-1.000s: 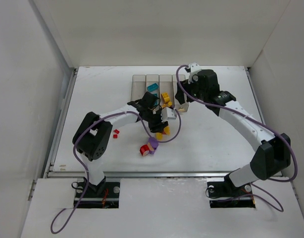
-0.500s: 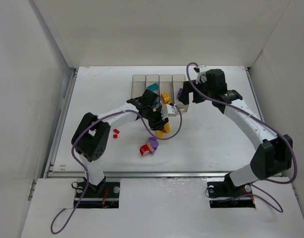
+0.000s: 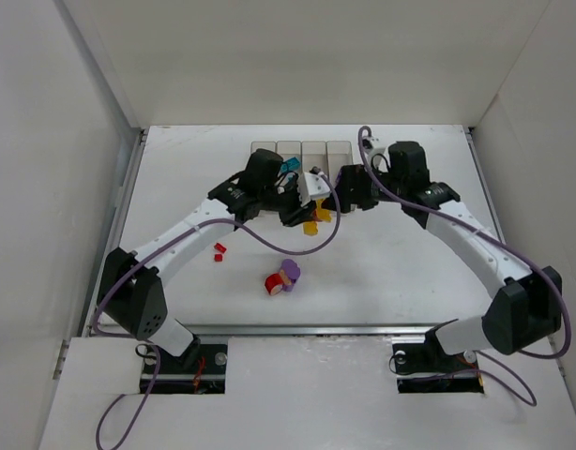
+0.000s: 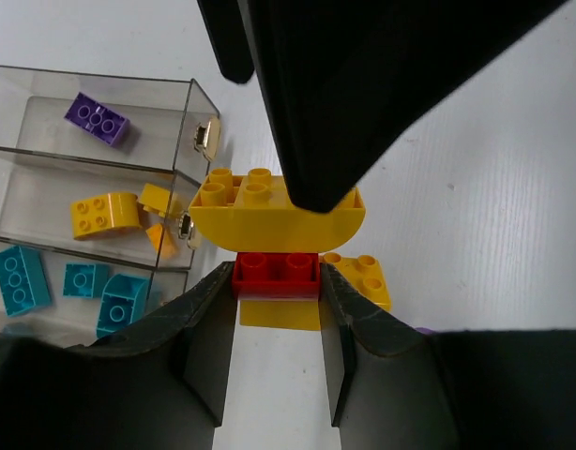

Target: Sort the legos into containers by color

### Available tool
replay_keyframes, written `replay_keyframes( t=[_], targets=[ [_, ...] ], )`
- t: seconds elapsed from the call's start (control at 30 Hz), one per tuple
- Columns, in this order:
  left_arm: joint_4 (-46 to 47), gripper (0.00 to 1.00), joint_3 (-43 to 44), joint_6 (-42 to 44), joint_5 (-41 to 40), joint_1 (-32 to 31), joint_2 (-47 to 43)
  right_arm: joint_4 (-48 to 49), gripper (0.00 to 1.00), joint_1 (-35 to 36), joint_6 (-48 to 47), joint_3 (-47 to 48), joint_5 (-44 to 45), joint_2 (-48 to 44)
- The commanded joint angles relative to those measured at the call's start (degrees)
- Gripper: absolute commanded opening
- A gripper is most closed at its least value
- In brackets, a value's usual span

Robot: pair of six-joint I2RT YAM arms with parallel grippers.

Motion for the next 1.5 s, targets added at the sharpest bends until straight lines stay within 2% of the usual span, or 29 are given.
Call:
replay_keyframes(
  t=[0.0,0.1,0.27,0.37,0.47,0.6,0.63,0.7,0.73,0.83,0.87,1.03,1.23,1.47],
  targets=[
    [2.58,0.00,2.26,-3.00,-0.13,-0.32,-1.19,5.92,1.00,0.90,3.18,-0.90,-6.92,2.55],
    [3.12,0.00,2.26,-3.01,-0.13,-0.32,-1.73,9.17,1.00,1.42,4.41,-0.90,-5.77,2.56],
    [4.52,0.00,1.74,-3.53,-0.66,-0.32,-2.34,9.18,0.98,1.95,5.11,-0.20,-6.29,5.10],
    [5.05,0.00,1.74,-3.53,-0.66,-0.32,-2.87,9.18,0.91,1.95,5.11,-0.20,-6.81,6.15],
    [5.58,0.00,1.21,-4.06,-1.71,-0.32,-2.87,9.70,0.79,2.48,5.11,-0.20,-6.81,6.69],
    [6.11,0.00,1.21,-4.59,-1.72,-0.32,-3.40,9.70,0.78,2.48,5.11,0.33,-6.81,7.39],
    [6.11,0.00,1.21,-4.59,-1.19,-0.32,-3.40,9.70,0.68,2.48,5.11,0.33,-6.81,7.39],
    [6.11,0.00,0.69,-4.59,-1.19,-0.32,-3.40,10.23,0.55,2.48,5.11,0.33,-6.81,7.39],
    [6.11,0.00,0.68,-4.59,-1.19,-0.32,-3.40,10.23,0.40,2.48,5.11,0.33,-6.81,7.39],
    [6.63,0.00,0.15,-5.28,-1.72,-0.32,-3.92,10.23,0.16,2.48,5.11,0.85,-7.34,7.39],
    [6.63,0.00,-0.37,-5.29,-2.32,-0.32,-3.92,10.23,0.02,2.48,5.11,0.85,-7.95,7.91],
    [6.63,0.00,-3.35,-6.35,-4.17,-0.32,-4.45,10.23,0.00,1.42,5.73,0.15,-7.96,6.86],
    [6.11,0.00,-8.01,-6.35,-5.23,-0.32,-5.51,10.23,0.00,-4.02,5.73,-4.41,-8.48,1.25],
    [3.91,0.00,-10.83,-4.85,-5.75,1.53,-4.89,3.21,0.00,-8.41,1.52,-3.80,-5.68,-1.49]
  ],
)
